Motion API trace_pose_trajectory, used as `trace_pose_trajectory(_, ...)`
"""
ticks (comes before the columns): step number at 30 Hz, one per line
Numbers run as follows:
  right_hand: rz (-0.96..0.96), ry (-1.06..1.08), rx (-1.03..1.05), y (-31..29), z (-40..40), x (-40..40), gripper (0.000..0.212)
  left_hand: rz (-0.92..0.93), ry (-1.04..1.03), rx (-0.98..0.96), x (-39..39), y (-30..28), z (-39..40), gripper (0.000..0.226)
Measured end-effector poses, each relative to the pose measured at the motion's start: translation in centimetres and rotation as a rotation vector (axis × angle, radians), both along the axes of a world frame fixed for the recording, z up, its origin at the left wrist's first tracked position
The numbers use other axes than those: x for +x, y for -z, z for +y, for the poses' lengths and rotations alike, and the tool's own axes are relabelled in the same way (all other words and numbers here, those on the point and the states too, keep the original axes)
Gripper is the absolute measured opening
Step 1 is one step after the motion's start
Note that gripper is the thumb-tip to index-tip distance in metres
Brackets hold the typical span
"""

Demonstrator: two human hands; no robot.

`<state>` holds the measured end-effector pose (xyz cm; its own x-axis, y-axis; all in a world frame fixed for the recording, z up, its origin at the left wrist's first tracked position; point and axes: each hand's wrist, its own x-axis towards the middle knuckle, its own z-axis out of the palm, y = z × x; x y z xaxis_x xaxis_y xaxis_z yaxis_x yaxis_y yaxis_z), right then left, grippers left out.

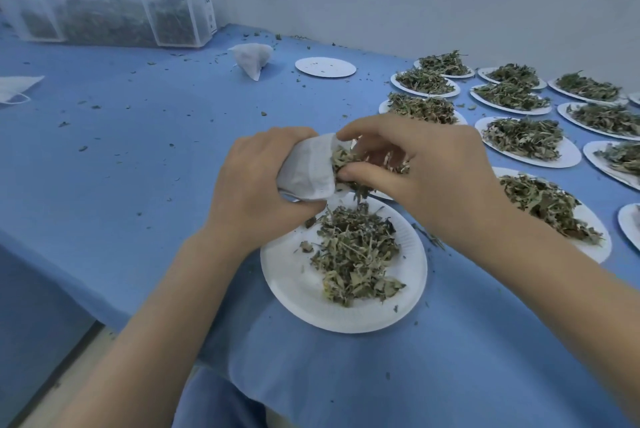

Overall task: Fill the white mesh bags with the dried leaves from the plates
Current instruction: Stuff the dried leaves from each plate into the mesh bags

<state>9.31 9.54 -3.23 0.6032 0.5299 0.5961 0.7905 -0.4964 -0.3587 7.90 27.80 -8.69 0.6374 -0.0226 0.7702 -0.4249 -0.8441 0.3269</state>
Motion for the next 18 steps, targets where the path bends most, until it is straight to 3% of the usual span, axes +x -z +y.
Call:
trace_pose_trajectory(5,0.065,0.026,0.147,0.8,0.5,0.0,0.009,-0.092,0.025,-0.007,-0.1,-0.1,-0.4,0.041)
trace_pose_trajectory(13,0.039,-0.106,-0.188,1.1,0.5,0.2,0.024,-0.129,0.030,0.014,0.1,-0.5,-0.6,0.038)
trace_pose_trajectory(18,-0.046,-0.044,-0.127,1.0,0.0,0.6,0.022,-0.093,0.112,0.068,0.6,-1.7,-1.1,0.039)
